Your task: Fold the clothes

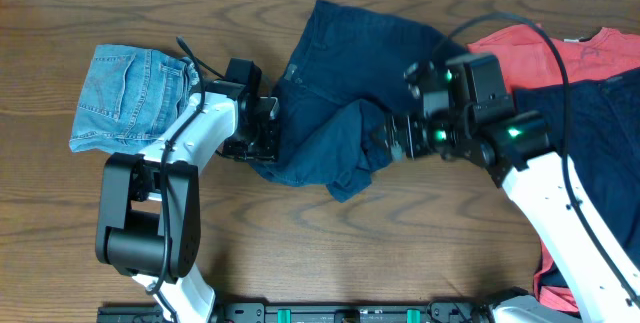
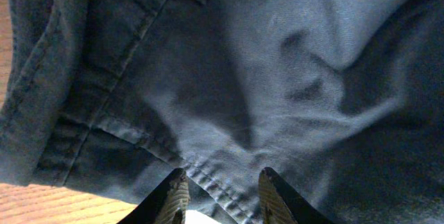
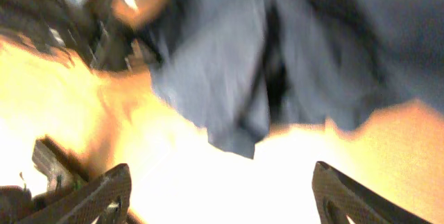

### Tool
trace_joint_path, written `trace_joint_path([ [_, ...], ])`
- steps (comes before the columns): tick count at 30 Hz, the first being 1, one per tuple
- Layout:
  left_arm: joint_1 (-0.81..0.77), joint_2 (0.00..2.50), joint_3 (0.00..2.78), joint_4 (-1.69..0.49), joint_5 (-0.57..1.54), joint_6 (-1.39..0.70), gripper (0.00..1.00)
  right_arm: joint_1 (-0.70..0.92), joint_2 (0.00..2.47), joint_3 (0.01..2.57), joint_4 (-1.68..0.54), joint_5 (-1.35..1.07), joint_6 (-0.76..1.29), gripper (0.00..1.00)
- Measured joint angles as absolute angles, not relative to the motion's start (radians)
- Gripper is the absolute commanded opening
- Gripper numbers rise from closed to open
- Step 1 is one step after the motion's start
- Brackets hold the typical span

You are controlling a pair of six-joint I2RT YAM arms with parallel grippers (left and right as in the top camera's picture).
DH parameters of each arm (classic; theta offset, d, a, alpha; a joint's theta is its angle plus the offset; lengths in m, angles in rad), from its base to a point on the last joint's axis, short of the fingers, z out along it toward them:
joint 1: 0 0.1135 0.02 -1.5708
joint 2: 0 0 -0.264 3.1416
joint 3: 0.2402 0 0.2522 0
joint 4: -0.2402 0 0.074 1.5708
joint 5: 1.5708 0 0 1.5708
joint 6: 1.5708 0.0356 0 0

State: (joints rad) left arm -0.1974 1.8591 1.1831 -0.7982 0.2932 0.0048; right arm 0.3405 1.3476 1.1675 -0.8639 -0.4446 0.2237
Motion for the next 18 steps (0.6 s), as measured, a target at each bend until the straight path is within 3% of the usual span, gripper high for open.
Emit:
trace_joint_path([
  [4, -0.197, 1.859, 1.183, -0.796, 0.293, 0.005, 0.36, 0.385, 1.378, 1.116, -0.937, -0.414, 0.222, 0.64],
  [9, -0.197, 1.859, 1.183, -0.789, 0.294, 0.005, 0.36, 0.490, 1.480, 0.920, -0.784, -0.387, 0.242, 0.61],
  [12, -0.197, 1.859, 1.183, -0.788, 0.293, 0.005, 0.36, 0.535, 1.551, 0.846, -0.690, -0.379, 0.250, 0.68],
  [18, -0.197, 1.859, 1.183, -0.787, 0.294, 0.005, 0.36, 0.572, 1.658, 0.828, -0.486, -0.366, 0.261, 0.74],
])
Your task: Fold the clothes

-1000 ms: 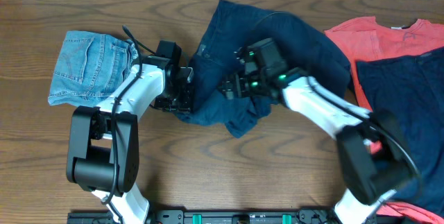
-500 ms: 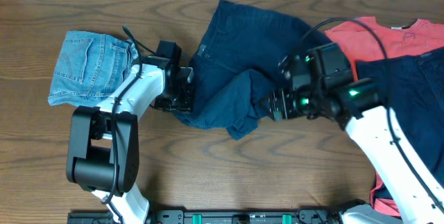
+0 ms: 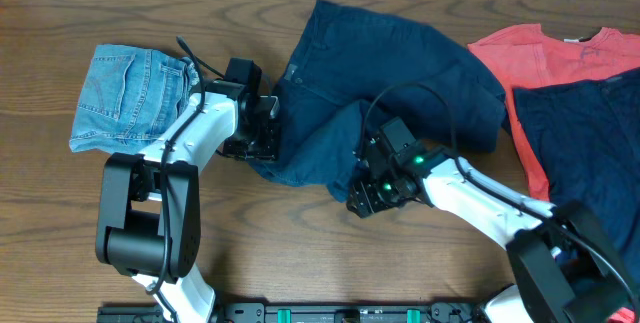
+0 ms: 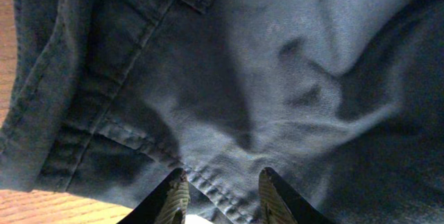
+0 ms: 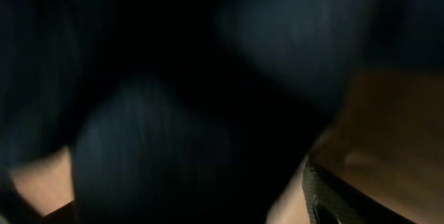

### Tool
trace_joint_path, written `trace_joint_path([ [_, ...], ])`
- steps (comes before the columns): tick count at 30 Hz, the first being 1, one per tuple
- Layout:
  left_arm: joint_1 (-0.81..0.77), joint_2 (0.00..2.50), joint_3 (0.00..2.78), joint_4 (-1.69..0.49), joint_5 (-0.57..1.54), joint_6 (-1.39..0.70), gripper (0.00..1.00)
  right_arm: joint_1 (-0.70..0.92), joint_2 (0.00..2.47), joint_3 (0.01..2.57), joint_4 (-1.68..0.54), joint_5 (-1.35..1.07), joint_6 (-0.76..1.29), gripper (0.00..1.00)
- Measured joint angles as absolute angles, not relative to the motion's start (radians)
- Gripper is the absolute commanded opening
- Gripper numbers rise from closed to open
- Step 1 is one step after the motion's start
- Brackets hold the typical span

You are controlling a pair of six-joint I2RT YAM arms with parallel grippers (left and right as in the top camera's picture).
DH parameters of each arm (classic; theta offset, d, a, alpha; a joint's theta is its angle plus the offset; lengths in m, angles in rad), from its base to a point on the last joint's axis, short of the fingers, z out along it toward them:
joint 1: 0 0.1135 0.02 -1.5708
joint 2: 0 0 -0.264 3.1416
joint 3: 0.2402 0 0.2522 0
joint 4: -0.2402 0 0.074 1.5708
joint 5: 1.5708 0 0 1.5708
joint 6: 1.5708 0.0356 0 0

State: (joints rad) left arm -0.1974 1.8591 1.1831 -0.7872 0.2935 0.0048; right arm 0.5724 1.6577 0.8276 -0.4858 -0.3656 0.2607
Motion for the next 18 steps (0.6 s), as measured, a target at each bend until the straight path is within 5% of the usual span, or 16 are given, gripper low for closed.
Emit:
trace_joint_path([
  [3, -0.197, 1.859, 1.183, -0.787, 0.293, 0.005, 0.36, 0.572, 1.674, 0.830, -0.424, -0.366, 0.271, 0.73],
  [9, -0.197, 1.859, 1.183, -0.785, 0.294, 0.005, 0.36, 0.572, 1.691, 0.830, -0.350, -0.311, 0.299, 0.52],
  [11, -0.197, 1.859, 1.183, -0.780, 0.294, 0.005, 0.36, 0.572, 1.695, 0.830, -0.329, -0.292, 0.299, 0.37],
  [14, -0.197, 1.859, 1.183, -0.777, 0.293, 0.005, 0.36, 0.572, 1.695, 0.830, -0.322, -0.276, 0.299, 0.01],
  [18, -0.197, 1.859, 1.183, -0.777, 0.294, 0.005, 0.36, 0.572, 1.695, 0.833, -0.372, -0.278, 0.286, 0.01],
])
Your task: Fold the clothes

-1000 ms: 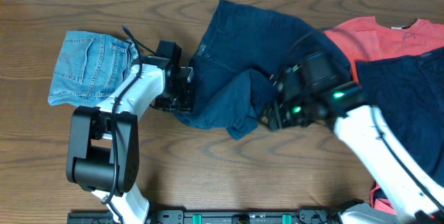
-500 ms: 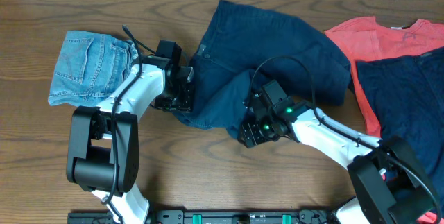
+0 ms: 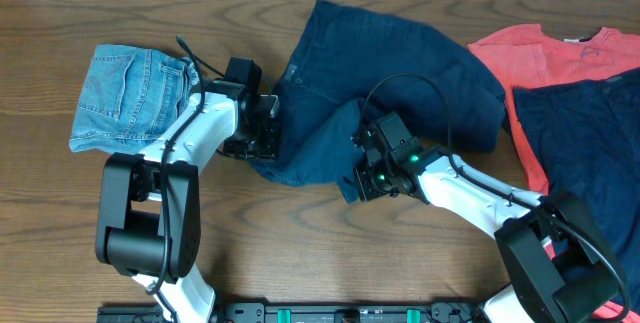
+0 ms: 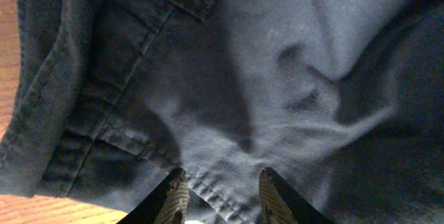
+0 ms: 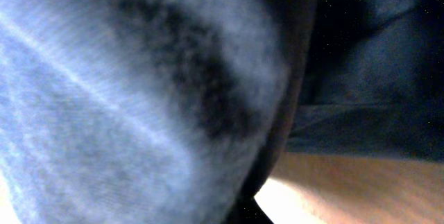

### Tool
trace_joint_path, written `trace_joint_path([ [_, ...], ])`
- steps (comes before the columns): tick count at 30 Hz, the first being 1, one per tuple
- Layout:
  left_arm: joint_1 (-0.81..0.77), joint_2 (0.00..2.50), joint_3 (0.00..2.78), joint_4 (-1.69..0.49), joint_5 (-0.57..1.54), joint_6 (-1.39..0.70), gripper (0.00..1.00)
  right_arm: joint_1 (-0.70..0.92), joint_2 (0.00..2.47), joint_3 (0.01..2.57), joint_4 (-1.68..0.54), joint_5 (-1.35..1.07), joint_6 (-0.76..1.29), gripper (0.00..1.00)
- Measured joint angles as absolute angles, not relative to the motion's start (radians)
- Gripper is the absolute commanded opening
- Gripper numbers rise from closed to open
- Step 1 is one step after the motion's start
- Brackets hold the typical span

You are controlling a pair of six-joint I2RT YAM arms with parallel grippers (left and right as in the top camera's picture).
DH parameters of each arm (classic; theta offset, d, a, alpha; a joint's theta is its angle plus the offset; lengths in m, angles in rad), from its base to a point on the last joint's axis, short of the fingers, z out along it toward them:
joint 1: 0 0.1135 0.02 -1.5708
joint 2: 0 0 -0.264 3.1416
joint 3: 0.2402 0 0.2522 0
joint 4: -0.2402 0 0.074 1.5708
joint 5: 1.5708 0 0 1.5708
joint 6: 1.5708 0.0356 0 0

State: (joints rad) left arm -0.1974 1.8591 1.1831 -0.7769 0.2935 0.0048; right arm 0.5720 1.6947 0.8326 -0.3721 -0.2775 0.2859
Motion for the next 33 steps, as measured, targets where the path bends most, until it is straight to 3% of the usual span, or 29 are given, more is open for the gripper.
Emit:
trace_joint_path([
  [6, -0.197, 1.859, 1.183, -0.776, 0.294, 0.005, 0.36, 0.557, 1.666, 0.966, -0.838, -0.213, 0.199, 0.01],
  [14, -0.197, 1.859, 1.183, -0.758, 0.298, 0.005, 0.36, 0.538, 1.583, 1.514, -1.331, 0.105, 0.126, 0.01],
  [20, -0.197, 1.859, 1.183, -0.762, 0.302, 0.005, 0.36, 0.537, 1.559, 1.770, -1.399, 0.232, 0.047, 0.01],
  [28, -0.192, 1.859, 1.184, -0.840, 0.305, 0.005, 0.36, 0.534, 1.561, 1.785, -1.436, 0.260, 0.021, 0.01],
  [33, -0.175, 1.839, 1.203, -0.897, 0.340, 0.008, 0.52, 0.534, 1.571, 1.775, -1.497, 0.239, 0.010, 0.01],
])
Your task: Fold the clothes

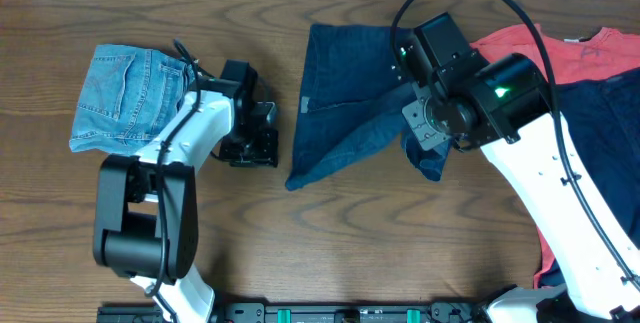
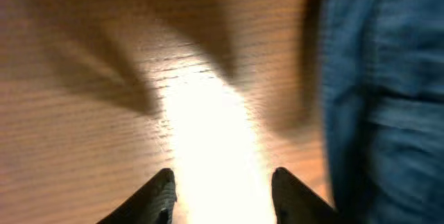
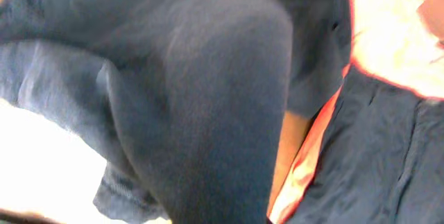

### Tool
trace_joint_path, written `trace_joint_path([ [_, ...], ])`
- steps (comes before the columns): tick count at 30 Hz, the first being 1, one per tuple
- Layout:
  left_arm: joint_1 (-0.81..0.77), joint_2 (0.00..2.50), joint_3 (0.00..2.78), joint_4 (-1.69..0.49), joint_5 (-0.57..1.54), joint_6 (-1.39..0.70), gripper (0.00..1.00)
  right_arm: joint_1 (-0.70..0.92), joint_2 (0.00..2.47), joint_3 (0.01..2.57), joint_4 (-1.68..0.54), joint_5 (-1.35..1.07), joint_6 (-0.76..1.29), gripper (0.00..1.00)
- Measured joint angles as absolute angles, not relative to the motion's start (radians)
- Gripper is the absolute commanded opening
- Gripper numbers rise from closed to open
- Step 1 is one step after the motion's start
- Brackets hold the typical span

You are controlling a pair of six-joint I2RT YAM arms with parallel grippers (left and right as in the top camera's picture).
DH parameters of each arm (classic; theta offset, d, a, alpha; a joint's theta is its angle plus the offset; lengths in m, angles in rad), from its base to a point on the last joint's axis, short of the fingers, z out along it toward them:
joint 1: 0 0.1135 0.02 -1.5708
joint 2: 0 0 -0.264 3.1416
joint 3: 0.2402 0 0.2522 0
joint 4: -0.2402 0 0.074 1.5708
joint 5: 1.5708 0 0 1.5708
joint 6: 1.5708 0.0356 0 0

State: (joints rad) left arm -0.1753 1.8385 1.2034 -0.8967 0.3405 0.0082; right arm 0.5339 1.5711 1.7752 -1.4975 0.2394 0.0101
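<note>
Dark blue shorts (image 1: pixel 345 88) lie at mid-table, one flap pulled into a diagonal fold with its point at the lower left. My right gripper (image 1: pixel 428 131) hovers over their right side, shut on a bunch of the cloth that hangs below it. In the right wrist view the dark blue cloth (image 3: pixel 201 113) covers the jaws. My left gripper (image 1: pixel 262 135) is open on bare wood just left of the shorts. Its fingertips (image 2: pixel 161 182) stand apart with nothing between them, my left gripper (image 2: pixel 222 181) facing wood, with blue cloth (image 2: pixel 378 106) at the right.
Folded light-blue jeans (image 1: pixel 125 98) lie at the far left beside the left arm. A red shirt (image 1: pixel 590 48) and a navy garment (image 1: pixel 610 113) are spread at the right, under the right arm. The table's far edge runs along the top.
My left gripper has let go of the shorts' hem and now stands open over bare wood. The right gripper has moved up and right with the cloth, and the shorts have shifted rightward.
The left gripper stayed on the shorts' left hem through all earlier moments. The right gripper was open above the shorts' middle, then down at their lower corner, then closing on it. Now that cloth is lifted rightward and the left has released.
</note>
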Motion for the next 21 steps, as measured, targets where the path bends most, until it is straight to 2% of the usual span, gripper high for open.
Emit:
trace_joint_path([
  [4, -0.167, 1.781, 1.217, -0.923, 0.380, 0.009, 0.58, 0.534, 1.606, 1.748, -1.613, 0.210, -0.012, 0.01],
  [9, -0.170, 1.753, 1.229, -0.959, 0.458, 0.009, 0.67, 0.534, 1.668, 1.677, -1.603, 0.186, -0.006, 0.01],
  [17, -0.194, 1.753, 1.178, -1.005, 0.499, -0.004, 0.72, 0.534, 1.695, 1.661, -1.525, 0.157, 0.090, 0.01],
  [21, -0.213, 1.753, 1.092, -0.957, 0.503, -0.054, 0.73, 0.534, 1.695, 1.661, -1.514, 0.153, 0.120, 0.01],
])
